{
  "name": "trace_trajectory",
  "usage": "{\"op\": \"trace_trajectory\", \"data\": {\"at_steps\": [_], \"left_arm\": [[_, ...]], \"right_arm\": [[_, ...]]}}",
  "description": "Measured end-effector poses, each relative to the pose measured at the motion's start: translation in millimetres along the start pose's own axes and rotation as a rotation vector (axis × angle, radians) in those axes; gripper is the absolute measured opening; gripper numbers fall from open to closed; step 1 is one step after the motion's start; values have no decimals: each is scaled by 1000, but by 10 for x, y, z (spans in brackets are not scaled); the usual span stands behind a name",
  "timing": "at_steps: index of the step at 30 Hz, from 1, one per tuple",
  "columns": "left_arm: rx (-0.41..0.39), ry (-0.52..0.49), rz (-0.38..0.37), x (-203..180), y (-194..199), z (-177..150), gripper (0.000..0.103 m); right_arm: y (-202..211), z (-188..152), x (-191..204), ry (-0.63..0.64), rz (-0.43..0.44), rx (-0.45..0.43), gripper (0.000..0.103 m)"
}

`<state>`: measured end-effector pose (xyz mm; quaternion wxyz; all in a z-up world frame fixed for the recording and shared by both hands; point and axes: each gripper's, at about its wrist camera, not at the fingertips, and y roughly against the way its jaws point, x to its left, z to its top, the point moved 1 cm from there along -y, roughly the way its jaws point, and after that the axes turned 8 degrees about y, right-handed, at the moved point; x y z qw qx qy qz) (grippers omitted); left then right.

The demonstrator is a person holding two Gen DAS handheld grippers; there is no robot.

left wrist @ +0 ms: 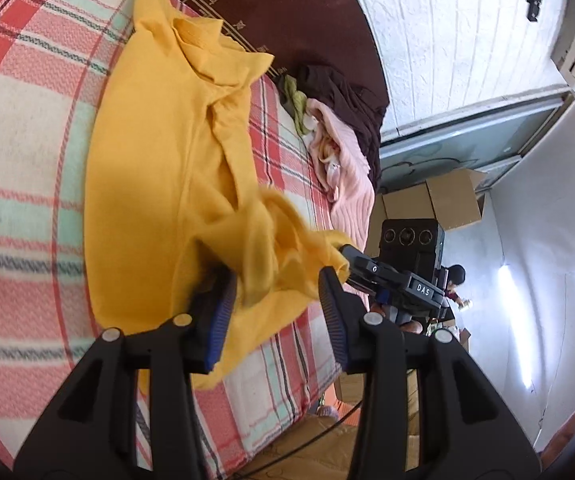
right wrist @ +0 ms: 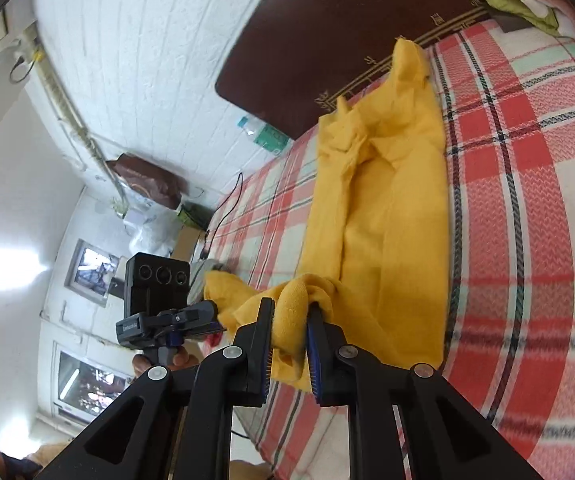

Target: Fold clothes

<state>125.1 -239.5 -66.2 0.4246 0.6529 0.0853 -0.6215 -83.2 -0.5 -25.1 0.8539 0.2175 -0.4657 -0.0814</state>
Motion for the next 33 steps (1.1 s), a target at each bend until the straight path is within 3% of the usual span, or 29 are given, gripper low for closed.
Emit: {"op": "trace_trajectory", "data": {"at_steps": [4, 7, 9, 12, 14, 16, 17, 18, 22, 24, 25, 30, 33], "left_arm": [[-10, 19, 22, 49, -51, 192, 44], [-19, 8, 53, 62, -82, 277, 49], [-27, -12, 75, 49, -83, 300, 50], [-52, -68, 91, -16, -40, 282, 52], [-81, -125, 122, -68, 26, 247, 63], [-96, -178, 146, -105, 82, 201, 64], [-91, -194, 163, -100, 81, 177, 64], [-86, -211, 179, -96, 79, 154, 64], [-10, -243, 267, 0, -125, 65, 65], [8, -261, 336, 52, -252, 46, 65], [-5, -277, 369, 60, -291, 56, 65], [-80, -365, 470, 17, -382, 133, 64], [-149, -419, 467, -128, -257, 101, 64]], "right_arm": [[-99, 141, -152, -36, -26, 17, 18], [-127, 212, -239, -53, -48, 2, 27], [-119, 252, -314, -74, -72, -17, 42], [-73, 274, -343, -45, -120, -36, 45], [-65, 249, -310, 0, -146, -29, 48], [-89, 204, -260, 56, -174, -3, 50], [-120, 176, -234, 83, -185, 18, 62], [-165, 145, -210, 110, -195, 42, 67], [-384, 57, -218, 182, -242, 114, 63], [-457, 48, -271, 201, -271, 130, 20], [-455, 52, -312, 190, -276, 125, 14], [-333, 79, -332, 190, -307, 80, 13], [-223, 95, -253, 226, -334, 52, 21]]}}
